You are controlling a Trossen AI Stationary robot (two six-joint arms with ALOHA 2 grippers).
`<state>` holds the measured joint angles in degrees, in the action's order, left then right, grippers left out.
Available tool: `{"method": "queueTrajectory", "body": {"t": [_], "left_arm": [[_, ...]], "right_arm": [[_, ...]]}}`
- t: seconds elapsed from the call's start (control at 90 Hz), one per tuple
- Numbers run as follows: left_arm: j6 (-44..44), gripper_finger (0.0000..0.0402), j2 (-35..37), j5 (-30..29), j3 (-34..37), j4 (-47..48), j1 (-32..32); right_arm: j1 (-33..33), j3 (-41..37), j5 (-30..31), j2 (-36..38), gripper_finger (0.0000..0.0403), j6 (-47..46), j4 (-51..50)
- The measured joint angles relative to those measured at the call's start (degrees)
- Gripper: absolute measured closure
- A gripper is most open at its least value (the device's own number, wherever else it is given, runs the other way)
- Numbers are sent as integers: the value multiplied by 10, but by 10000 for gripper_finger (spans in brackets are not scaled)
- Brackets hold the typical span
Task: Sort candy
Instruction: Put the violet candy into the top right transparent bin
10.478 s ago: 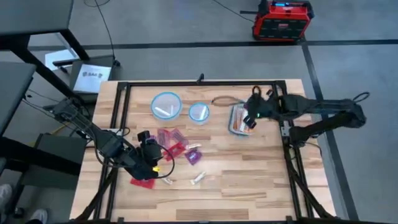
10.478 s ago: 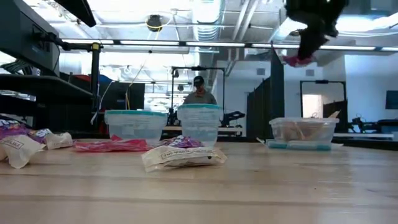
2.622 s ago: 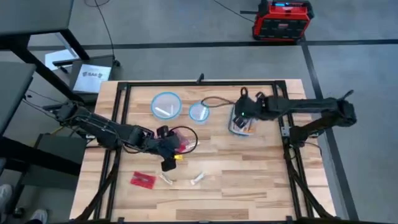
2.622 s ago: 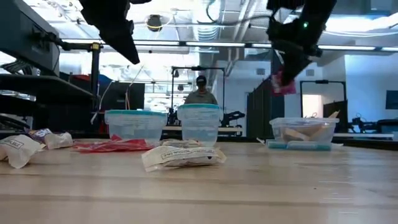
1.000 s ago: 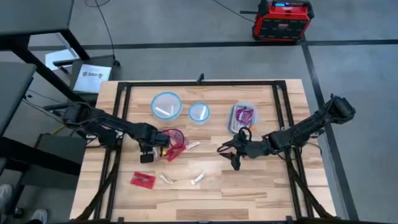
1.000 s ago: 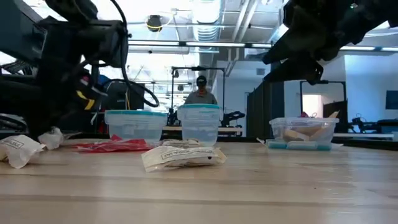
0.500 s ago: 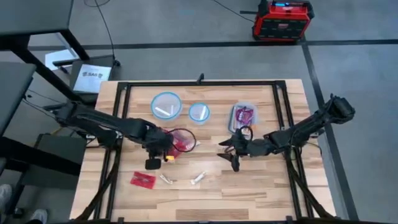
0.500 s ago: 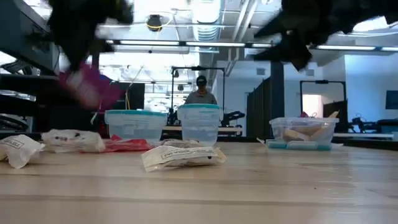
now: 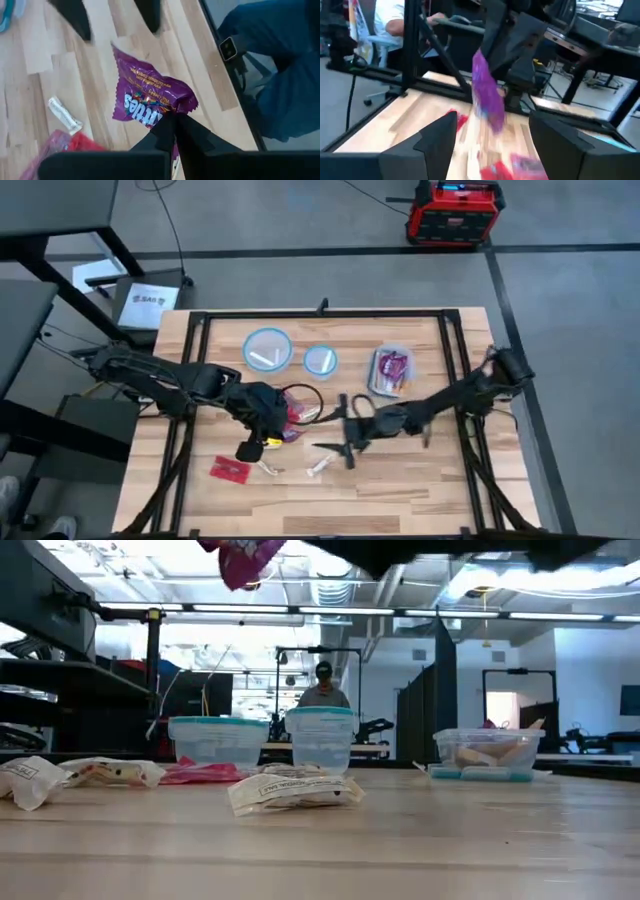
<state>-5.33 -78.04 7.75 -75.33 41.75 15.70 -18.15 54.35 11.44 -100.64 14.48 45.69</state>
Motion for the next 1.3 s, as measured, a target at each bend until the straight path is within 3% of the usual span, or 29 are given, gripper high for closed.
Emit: {"method": "queueTrajectory", "body": {"t": [0.122,0.256,0.333,0.433,0.478,0.589,0.7,0.822,1.0,1.144,1.3], "left_arm": [[-3,401,0,0,0,-2,4],[-4,401,0,0,0,-4,9],[-10,401,0,0,0,-5,9],[-10,401,0,0,0,-5,9],[-10,401,0,0,0,-5,9],[-21,401,0,-1,-1,7,8],[-49,401,0,-8,0,63,8],[-98,401,1,-65,7,122,8],[-135,401,0,-95,34,164,8],[-154,401,0,-96,57,157,9],[-157,401,0,-96,76,154,9]], "right_arm": [[3,78,-15,-51,170,9,-44],[6,148,-37,-77,191,10,-161],[7,181,-38,-83,247,6,-228],[7,201,-38,-82,360,9,-276],[8,202,-38,-77,380,12,-286],[11,202,-23,-51,385,-5,-351],[16,202,34,-7,395,-33,-502],[29,201,124,46,398,-77,-677],[95,191,195,136,399,-194,-920],[174,144,193,202,396,-273,-1000],[261,88,145,245,350,-347,-1017]]}}
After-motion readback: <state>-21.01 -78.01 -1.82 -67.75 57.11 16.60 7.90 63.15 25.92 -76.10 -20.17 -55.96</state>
